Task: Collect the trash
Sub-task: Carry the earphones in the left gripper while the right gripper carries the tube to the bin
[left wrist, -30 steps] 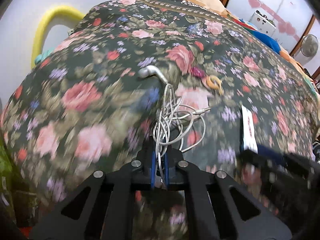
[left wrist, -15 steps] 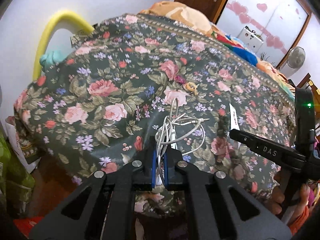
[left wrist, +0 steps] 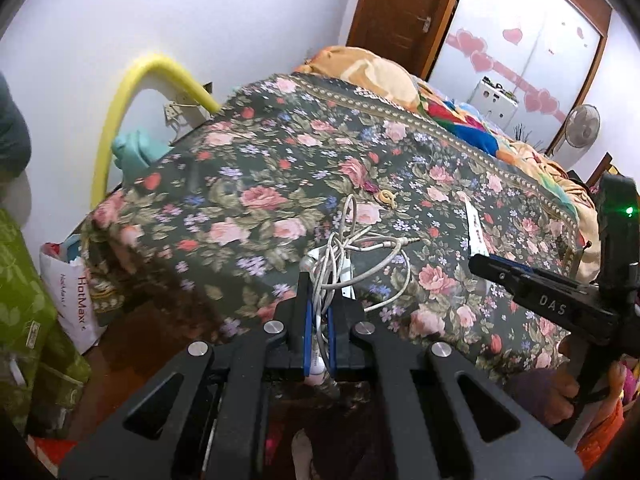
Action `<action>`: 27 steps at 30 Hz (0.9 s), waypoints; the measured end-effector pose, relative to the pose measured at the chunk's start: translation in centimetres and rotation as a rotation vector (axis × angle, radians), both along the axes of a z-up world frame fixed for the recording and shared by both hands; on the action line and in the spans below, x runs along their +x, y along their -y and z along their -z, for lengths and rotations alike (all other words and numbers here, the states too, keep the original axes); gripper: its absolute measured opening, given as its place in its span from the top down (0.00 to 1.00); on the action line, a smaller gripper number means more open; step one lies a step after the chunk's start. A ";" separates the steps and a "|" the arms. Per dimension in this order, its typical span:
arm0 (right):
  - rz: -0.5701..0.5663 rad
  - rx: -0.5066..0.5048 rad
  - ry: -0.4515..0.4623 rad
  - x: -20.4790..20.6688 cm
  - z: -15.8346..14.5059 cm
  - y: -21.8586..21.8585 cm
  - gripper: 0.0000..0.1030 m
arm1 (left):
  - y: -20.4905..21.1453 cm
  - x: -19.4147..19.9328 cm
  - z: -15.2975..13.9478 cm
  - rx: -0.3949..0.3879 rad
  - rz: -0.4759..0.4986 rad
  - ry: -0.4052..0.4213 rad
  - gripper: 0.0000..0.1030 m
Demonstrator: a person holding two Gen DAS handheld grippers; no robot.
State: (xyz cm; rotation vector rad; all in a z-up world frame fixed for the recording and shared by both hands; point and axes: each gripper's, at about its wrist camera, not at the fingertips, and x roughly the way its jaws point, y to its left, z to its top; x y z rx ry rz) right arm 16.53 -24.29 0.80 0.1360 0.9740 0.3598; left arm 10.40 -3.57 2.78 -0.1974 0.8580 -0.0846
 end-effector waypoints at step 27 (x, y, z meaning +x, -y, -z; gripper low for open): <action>-0.381 -0.029 -0.052 -10.7 -0.1 -16.0 0.79 | -11.6 -12.1 3.2 -0.029 -0.189 -0.106 0.95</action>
